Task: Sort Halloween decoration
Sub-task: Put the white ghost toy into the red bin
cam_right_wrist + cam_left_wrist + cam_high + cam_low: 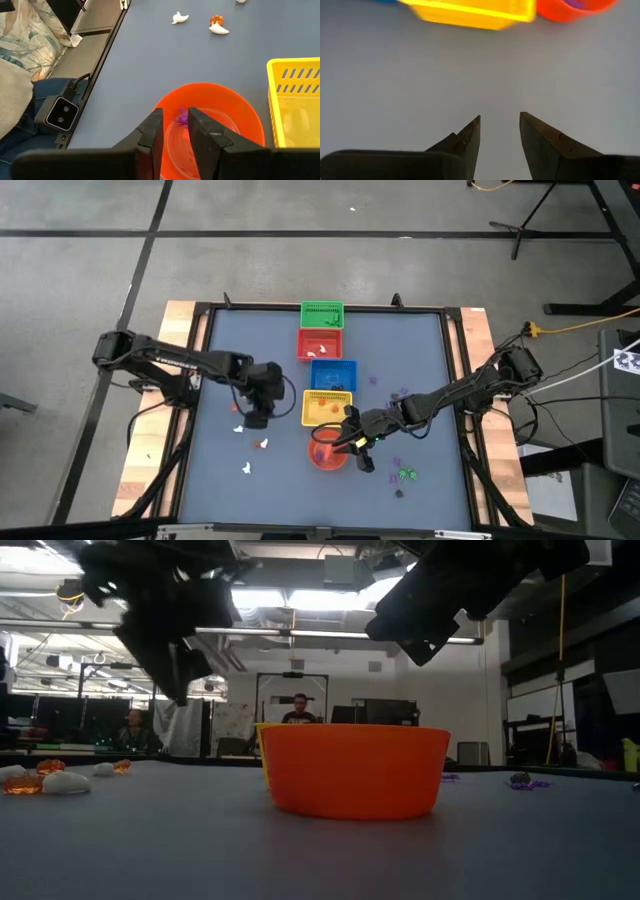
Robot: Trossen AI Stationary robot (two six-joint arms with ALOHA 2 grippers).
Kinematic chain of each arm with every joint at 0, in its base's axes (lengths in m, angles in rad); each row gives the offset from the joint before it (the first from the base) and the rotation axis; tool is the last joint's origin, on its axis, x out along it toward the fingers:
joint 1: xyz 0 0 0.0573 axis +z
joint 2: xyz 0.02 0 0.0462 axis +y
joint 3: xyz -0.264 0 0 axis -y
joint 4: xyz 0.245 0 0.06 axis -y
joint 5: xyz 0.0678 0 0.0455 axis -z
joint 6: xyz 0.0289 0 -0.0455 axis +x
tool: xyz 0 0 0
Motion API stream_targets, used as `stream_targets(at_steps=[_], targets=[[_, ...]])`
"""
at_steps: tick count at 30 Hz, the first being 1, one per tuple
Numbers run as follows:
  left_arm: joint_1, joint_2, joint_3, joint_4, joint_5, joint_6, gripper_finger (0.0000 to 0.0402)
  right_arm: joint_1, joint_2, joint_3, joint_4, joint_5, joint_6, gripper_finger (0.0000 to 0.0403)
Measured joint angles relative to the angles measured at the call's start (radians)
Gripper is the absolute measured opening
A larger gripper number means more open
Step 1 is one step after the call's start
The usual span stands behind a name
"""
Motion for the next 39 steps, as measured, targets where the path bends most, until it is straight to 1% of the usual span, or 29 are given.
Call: stream_targets(at_steps=[5,7,10,15,17,20,23,25,31,34,39], targets=[[-0.114,0.000,0.000,0.015,0.100,-0.081,0.0121,0.000,0.000,0.000,0.000,-0.020,-0.028,0.0087],[-0.153,0.000,0.000,0.015,0.111,-0.132,0.0121,0.000,0.000,0.000,0.000,-0.028,-0.044,0.0086],[-0.206,0.000,0.000,0.015,0.075,-0.203,0.0121,0.001,0.000,0.000,0.000,-0.033,-0.069,0.0086],[-0.268,0.000,0.000,0.015,0.013,-0.305,0.0123,0.000,0.000,0.000,-0.005,-0.074,-0.104,0.0086],[-0.286,0.007,0.000,0.016,-0.005,-0.344,0.0131,0.001,0.000,0.000,-0.019,-0.083,-0.105,0.0086],[-0.313,0.023,-0.002,0.011,-0.055,-0.399,0.0154,0.000,0.000,0.000,-0.034,-0.108,-0.105,0.0086],[-0.329,0.048,-0.002,0.024,-0.061,-0.403,0.0177,0.001,0.000,0.000,-0.056,-0.126,-0.115,0.0086],[-0.340,0.066,-0.002,0.023,-0.070,-0.403,0.0186,0.001,0.000,0.000,-0.061,-0.127,-0.131,0.0086],[-0.382,0.123,-0.002,0.031,-0.143,-0.403,0.0190,0.001,-0.004,0.000,-0.083,-0.134,-0.160,0.0086],[-0.392,0.144,-0.002,0.032,-0.153,-0.404,0.0190,0.000,-0.004,0.000,-0.085,-0.154,-0.160,0.0086],[-0.410,0.177,-0.002,0.033,-0.190,-0.457,0.0190,0.000,-0.004,0.000,-0.099,-0.160,-0.161,0.0086]])
